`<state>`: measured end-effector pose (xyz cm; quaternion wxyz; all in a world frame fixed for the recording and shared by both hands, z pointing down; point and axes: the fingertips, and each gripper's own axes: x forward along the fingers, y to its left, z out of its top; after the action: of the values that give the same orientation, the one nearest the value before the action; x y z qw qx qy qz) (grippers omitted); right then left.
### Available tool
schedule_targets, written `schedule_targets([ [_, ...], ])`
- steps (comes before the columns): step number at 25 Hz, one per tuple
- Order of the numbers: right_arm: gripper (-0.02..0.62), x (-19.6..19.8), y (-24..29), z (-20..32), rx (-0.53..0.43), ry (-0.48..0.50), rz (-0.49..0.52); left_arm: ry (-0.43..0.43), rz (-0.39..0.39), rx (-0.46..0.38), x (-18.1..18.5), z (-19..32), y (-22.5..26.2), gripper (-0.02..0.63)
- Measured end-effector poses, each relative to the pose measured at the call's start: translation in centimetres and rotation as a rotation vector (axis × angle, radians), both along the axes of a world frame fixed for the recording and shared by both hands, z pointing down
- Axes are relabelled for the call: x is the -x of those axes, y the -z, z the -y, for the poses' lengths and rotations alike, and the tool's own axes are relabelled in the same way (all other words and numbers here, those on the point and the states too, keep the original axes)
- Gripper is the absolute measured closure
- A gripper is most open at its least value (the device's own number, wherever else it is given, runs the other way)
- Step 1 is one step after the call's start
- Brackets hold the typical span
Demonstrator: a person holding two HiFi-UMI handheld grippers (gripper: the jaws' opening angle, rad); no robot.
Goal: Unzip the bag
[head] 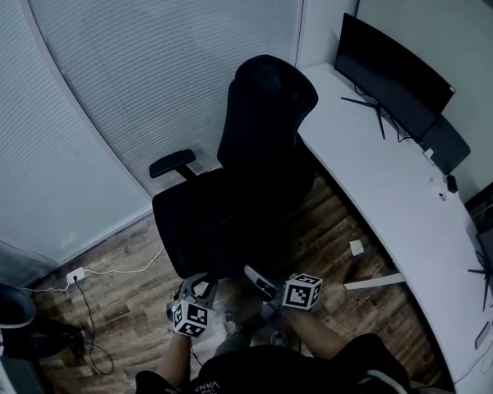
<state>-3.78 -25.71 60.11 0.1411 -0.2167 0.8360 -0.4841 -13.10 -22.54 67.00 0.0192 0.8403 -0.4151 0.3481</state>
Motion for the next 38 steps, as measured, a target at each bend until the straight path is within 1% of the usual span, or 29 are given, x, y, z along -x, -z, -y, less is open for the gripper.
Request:
schedule_targets([
  [4,0.551,-1.4,0.1,1.2,-0.007,-0.035,-0.014,0.01,-0.007,0.004,-0.1,0.2,0.1,0.512],
  [13,0.551,-4.3,0.1,4.1,0.008,-0.141,-0.008,0.028,-0.033,0.021,0.0,0.1,0.0,0.512],
  [18,0.551,-5.9,-0.1,5.6,0.01,-0.185,-0.028,0.028,-0.035,0.02,0.1,0.2,-0.1,0.512],
  [22,0.551,-8.0,-0.7,7.2,0.027,-0.248,-0.039,0.032,-0.051,0.031,-0.3,-0.1,0.0,0.512],
  [25,0.551,-9.0,-1.0,8.2,0.033,-0.266,-0.053,0.029,-0.046,0.035,-0.3,-0.2,-0.1,0.512],
  [29,0.551,-9.7,-1.5,9.4,0.062,-0.3,-0.042,0.031,-0.062,0.041,-0.5,-0.1,0.2,0.514],
  [38,0.551,-11.8,-4.1,11.0,0.138,-0.375,-0.051,0.03,-0.061,0.061,-0.9,-0.5,-0.5,0.514],
])
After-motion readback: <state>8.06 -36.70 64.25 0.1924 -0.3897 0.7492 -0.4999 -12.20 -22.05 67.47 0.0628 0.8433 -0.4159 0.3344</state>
